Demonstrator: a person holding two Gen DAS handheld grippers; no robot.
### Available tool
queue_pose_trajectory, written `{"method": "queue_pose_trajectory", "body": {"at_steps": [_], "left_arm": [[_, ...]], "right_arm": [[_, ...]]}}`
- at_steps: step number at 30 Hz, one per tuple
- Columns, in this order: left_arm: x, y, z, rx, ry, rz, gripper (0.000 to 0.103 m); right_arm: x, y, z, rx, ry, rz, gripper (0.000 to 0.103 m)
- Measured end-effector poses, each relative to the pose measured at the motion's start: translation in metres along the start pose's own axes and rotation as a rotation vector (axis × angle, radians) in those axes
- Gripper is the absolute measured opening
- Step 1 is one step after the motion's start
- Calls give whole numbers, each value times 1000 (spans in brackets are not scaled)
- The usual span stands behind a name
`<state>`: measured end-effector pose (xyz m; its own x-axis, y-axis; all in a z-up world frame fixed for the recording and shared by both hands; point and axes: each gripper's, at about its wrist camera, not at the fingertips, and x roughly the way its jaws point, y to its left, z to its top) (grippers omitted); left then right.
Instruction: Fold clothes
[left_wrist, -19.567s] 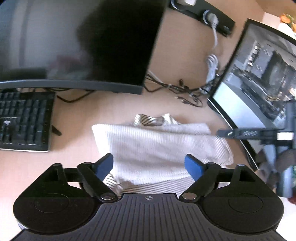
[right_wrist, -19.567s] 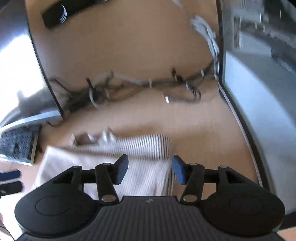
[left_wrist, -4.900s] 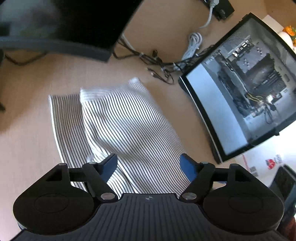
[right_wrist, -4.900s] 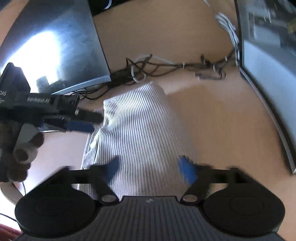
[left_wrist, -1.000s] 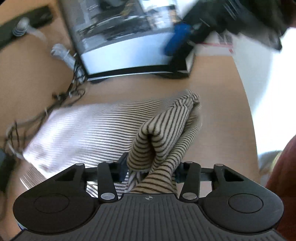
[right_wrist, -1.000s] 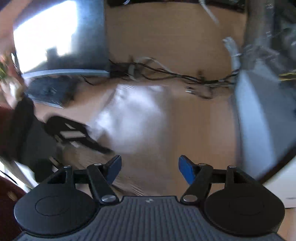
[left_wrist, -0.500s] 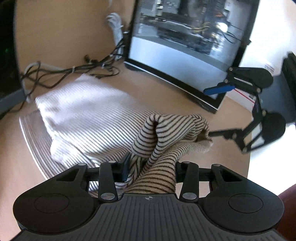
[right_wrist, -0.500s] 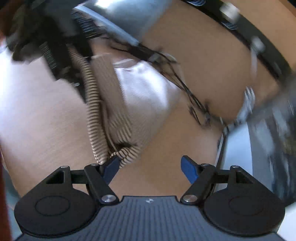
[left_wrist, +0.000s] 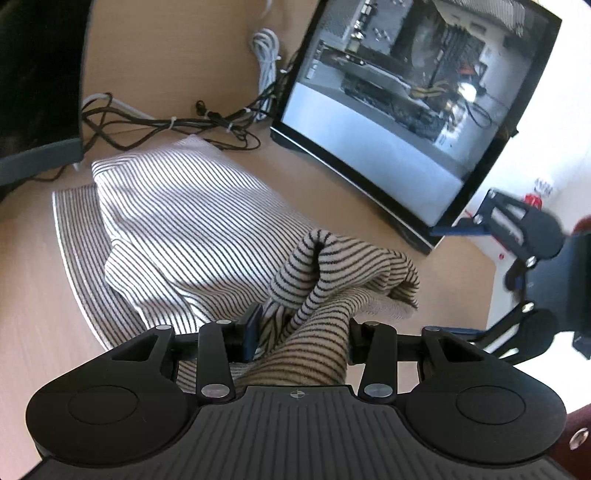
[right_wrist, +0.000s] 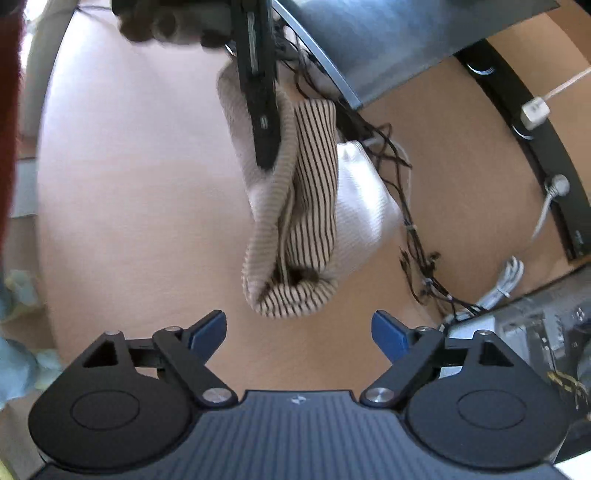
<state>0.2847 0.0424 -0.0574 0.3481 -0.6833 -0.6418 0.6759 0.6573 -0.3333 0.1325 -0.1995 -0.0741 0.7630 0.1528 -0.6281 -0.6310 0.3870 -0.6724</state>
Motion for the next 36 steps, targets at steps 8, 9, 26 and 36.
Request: {"method": "queue_pose_trajectory", "body": {"at_steps": [8,9,26,36], "left_arm": [[1,2,1,-20,22,-3,46],[1,1,1,-20,22,-2,46],[-29,-50,-27,107,134,-259,49],[-44,-58,-10,-3,88,-517,53]], "right_arm": [[43,11,25,-40,-81,-68,81],[44,13,29,-65,-93,-62,77],[-23,-18,47,-96,-42,425,27],[-101,-87,58,21,-121,589,26]]}}
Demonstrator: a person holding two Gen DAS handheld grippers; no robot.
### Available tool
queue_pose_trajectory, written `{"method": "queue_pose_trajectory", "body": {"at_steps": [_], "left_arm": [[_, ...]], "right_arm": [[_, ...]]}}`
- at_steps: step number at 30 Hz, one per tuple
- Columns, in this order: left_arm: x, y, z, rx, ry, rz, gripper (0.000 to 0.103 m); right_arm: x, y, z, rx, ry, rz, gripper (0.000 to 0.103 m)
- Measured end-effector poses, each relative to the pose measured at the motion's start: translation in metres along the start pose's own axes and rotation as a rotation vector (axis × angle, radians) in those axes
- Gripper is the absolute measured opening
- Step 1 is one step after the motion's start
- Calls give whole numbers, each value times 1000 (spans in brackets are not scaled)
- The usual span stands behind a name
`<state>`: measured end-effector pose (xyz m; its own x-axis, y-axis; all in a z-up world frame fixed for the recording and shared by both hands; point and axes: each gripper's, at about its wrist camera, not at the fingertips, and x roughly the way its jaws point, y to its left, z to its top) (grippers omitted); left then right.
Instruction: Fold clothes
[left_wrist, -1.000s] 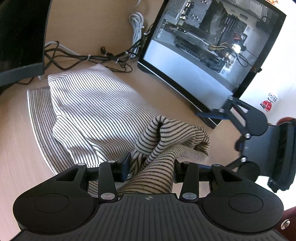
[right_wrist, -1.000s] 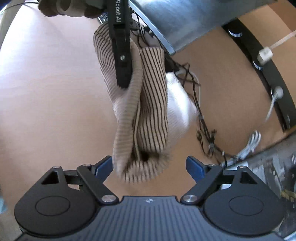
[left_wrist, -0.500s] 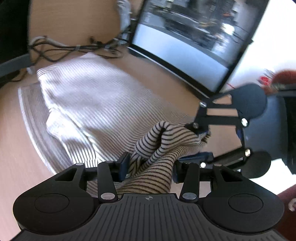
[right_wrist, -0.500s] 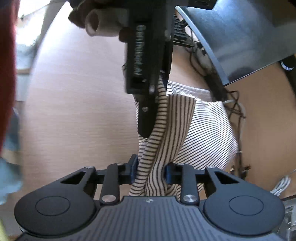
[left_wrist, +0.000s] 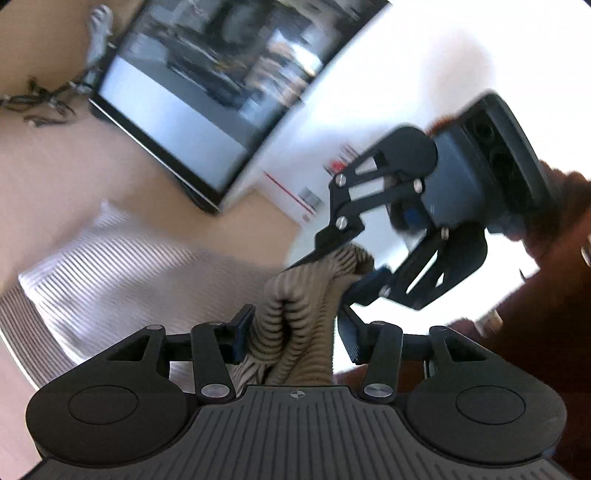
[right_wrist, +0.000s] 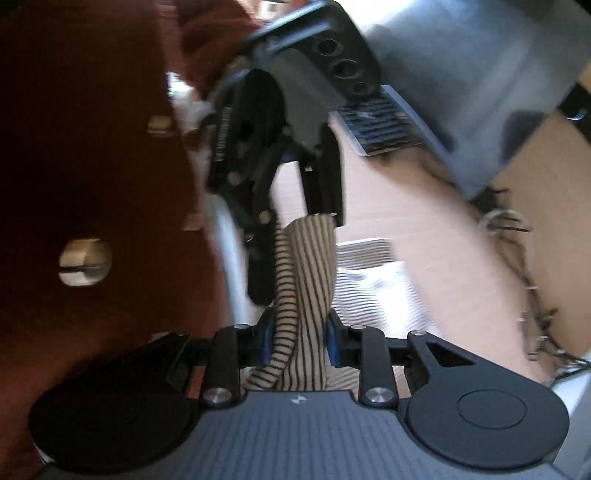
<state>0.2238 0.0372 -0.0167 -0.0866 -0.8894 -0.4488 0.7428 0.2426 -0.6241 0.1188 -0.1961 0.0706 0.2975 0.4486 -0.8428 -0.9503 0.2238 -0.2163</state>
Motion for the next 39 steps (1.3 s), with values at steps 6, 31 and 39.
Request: {"method": "queue_pose_trajectory", "body": {"at_steps": [6,31,39], "left_arm": [[-27,65,18,-244,-201,154,68],[40,87,19,-247,-7,337,90],[28,102,40,-228,-51,479,94]], "right_arm": [[55,-43,-10,-49,66,-183,14],[105,-56,-83,597,69,-229,39],[127,-85,-81,859,-24,-260,59]]}}
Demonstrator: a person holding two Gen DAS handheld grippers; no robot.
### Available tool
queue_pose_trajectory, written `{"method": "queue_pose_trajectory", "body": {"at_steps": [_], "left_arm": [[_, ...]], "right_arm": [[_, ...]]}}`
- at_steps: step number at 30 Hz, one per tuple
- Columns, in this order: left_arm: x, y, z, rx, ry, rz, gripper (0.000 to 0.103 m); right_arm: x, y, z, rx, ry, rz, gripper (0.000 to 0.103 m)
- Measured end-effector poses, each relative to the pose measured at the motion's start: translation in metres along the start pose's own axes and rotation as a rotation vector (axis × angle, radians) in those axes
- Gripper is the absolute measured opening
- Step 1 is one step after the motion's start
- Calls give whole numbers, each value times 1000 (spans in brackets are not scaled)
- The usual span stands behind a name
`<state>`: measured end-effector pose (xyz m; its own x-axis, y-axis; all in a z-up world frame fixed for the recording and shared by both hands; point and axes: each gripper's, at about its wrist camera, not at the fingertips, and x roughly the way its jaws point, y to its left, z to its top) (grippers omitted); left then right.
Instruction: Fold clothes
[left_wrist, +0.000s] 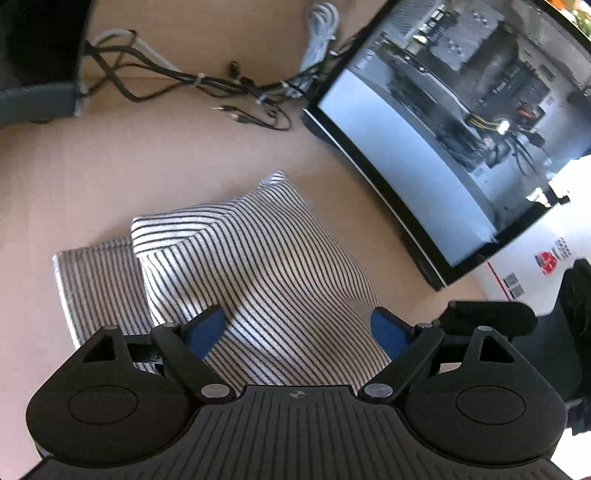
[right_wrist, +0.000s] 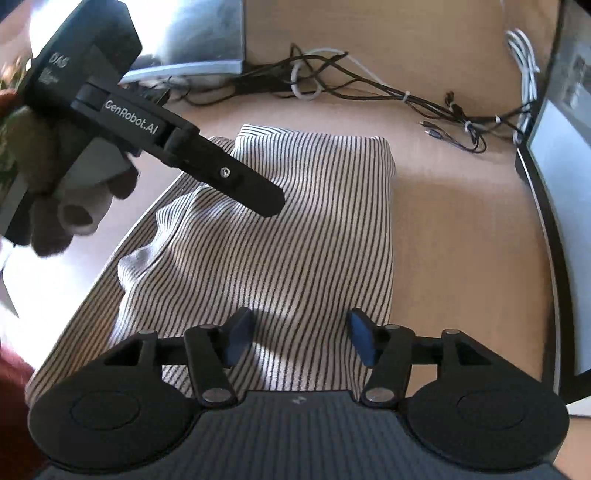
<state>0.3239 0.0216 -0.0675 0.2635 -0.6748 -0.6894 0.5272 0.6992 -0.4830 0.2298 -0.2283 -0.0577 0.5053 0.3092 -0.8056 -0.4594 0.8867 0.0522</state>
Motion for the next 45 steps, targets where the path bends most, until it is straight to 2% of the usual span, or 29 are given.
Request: {"method": "queue_pose_trajectory", "body": {"at_steps": [2,6,7,9,11,14,18,22,26,28,31,33,36,37,38,39,41,43,45], "left_arm": [[-6,-1,-5,22,8,41,96],[-21,-4,-22,38,-12,61,97],[-26,-6,-26,28,-21,58,97],[-35,-7,-33,-13,-39,36,98],[-41,-7,-41,-52,-53,9,99],[-49,-8,-52,-106,-70,-27,100],[-52,-6,-66,-153,-73,-82,102],[-61,-7,-74,-139,-113,-94,102],[-74,-7,-79,-103,-192,-107,103],[-78,-4,-81,-92,-244,-95,103],[-82,4,-78,-98,-274,-66,103],[-88,9,-75,-114,-300,-35,103],[-104,13,-74,-139,-347,16,103],[-108,13,-74,-140,-353,35,103],[-111,11,-74,-136,-353,51,103],[-113,9,-74,-134,-351,64,103],[-114,6,-75,-147,-343,80,103],[-115,1,-79,-179,-352,114,103],[-120,-7,-83,-220,-375,136,103]], "right_arm": [[1,7,-3,-8,-5,-10,60],[-5,13,-12,23,0,3,72],[-6,13,-14,37,2,10,78],[-9,15,-18,64,7,24,97],[3,23,-15,25,16,22,103],[7,34,-13,7,11,-15,103],[7,31,-11,89,12,-18,103],[9,32,-6,141,28,-41,103],[14,35,1,150,65,-62,103],[14,38,0,153,60,-79,103],[10,42,1,155,44,-107,103],[-5,48,-1,161,-11,-139,100],[-39,61,-10,126,-141,-209,99],[-47,64,-13,107,-172,-230,96],[-53,66,-17,84,-183,-240,86],[-53,66,-20,73,-168,-224,69],[-47,63,-27,61,-121,-174,49],[-34,59,-36,59,-59,-105,48],[-34,57,-38,46,-60,-87,50]]}}
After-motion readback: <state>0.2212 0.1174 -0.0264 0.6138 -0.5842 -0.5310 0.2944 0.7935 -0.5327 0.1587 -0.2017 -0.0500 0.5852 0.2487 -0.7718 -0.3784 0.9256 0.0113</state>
